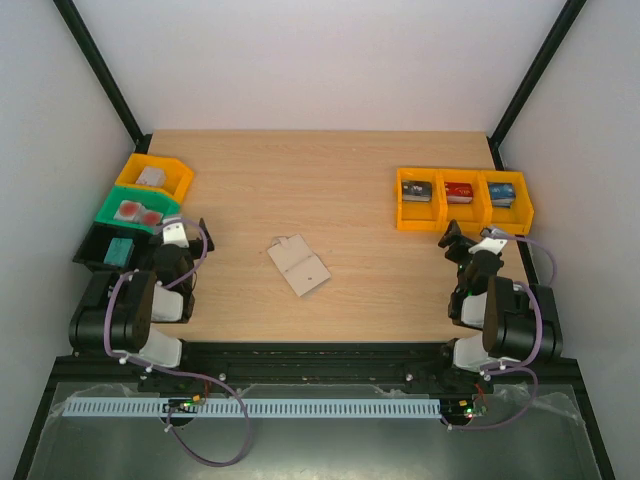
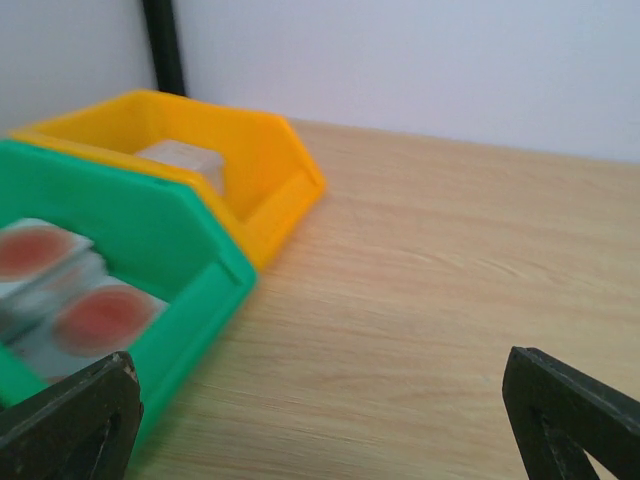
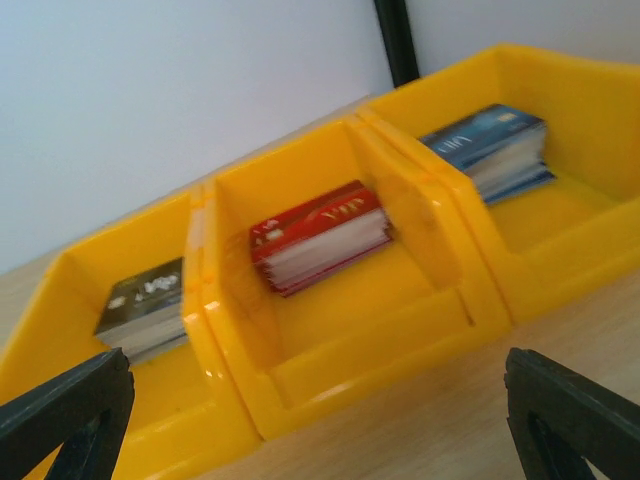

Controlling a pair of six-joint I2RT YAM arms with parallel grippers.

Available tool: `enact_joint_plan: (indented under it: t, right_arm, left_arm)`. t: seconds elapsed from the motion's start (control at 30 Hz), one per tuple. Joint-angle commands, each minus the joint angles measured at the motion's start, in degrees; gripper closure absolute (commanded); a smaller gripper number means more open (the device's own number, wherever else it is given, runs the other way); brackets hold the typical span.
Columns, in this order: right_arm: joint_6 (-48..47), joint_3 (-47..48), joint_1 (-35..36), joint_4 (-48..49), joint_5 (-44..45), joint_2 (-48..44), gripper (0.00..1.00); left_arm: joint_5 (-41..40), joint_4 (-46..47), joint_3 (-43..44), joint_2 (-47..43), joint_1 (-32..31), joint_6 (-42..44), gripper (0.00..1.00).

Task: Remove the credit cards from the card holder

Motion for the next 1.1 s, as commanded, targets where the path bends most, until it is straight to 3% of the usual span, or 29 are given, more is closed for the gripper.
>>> enact_joint_plan:
  t: [0.0,0.13,0.27,0.33,0.4,0.47,0.53,1.07]
  right_arm:
    - [-0.8,3.4,0.6,5.9,-4.5,1.0,0.01]
    - [-5.5,3.9,3.9,5.6,-5.4,1.7,0.01]
    - [-10.2,1.7,10.0,16.4,1.9,7.8,0.01]
    - [-10.3,5.8,10.1,3.3,4.0,4.9,0.01]
    - [-9.8,4.7,10.2,9.2,3.8,7.2,0.01]
    - [-10.1,6.2,10.2,3.1,4.2,5.5,0.01]
    - [-10.0,5.4,10.4,6.7,4.4,6.5,0.01]
    - [-9.5,6.1,10.7,4.5,6.9,6.1,0.01]
  left_arm:
    - [10.6,1.7,5.1,3.9,-0.6,4.9,0.0]
    - [10.6,1.8,5.3,4.2,-0.7,4.9,0.01]
    - [10.5,1.7,5.4,4.3,-0.7,4.9,0.01]
    - [9.9,-0.2,6.6,4.6,-0.7,4.5,0.01]
    - [9.8,-1.4,7.1,4.5,-0.3,3.8,0.01]
    - [9.8,-1.1,7.1,4.6,-0.2,3.8,0.01]
    - [9.8,-1.0,7.1,4.6,-0.2,3.9,0.01]
    - [9.8,-1.1,7.1,4.6,-0.2,3.9,0.01]
